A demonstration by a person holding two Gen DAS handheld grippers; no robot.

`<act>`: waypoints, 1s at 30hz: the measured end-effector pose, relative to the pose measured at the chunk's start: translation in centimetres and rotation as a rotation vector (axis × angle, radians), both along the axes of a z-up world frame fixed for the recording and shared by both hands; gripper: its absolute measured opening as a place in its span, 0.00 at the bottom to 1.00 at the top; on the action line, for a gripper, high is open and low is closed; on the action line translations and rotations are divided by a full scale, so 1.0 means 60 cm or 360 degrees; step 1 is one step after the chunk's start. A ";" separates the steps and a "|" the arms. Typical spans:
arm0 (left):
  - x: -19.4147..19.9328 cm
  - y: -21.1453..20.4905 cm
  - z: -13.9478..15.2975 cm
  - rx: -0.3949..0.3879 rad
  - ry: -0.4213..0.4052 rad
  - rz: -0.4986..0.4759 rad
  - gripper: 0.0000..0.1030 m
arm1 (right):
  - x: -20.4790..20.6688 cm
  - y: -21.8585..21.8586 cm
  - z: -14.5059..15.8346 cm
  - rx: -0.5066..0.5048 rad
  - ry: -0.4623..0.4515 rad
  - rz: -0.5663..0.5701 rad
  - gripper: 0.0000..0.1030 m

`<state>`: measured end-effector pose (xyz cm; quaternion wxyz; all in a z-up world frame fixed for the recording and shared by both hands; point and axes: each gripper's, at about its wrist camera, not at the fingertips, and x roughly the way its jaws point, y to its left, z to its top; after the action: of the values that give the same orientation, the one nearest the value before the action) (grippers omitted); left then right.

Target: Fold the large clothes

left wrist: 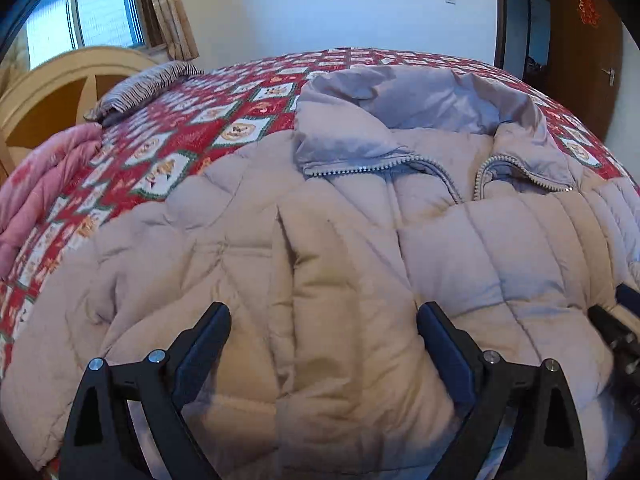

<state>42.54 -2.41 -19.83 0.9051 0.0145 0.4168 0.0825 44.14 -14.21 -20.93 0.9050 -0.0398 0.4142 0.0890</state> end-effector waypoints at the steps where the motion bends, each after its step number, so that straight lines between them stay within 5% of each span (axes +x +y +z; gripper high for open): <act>1: 0.002 0.000 -0.003 0.0000 0.0006 0.0001 0.95 | -0.003 0.000 -0.004 -0.0002 -0.0015 0.0000 0.56; 16: 0.010 -0.005 -0.017 0.0020 0.0022 0.0046 0.99 | -0.003 0.016 -0.014 -0.0058 -0.0038 -0.0005 0.58; 21: 0.028 0.007 0.023 0.0051 0.0180 0.0000 0.99 | 0.001 0.015 -0.005 -0.0076 -0.0009 0.0004 0.66; 25: -0.040 0.061 0.116 0.0082 -0.0008 0.0016 0.99 | -0.036 -0.012 0.046 -0.0096 0.0006 -0.0027 0.83; 30: -0.194 0.195 0.155 0.0112 -0.0185 0.0155 0.99 | -0.162 -0.041 0.104 0.0037 -0.0116 -0.0007 0.94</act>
<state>30.89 9.32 -10.52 0.9216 0.0212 0.3606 0.1418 34.42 -16.69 -14.67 0.9201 -0.0315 0.3799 0.0903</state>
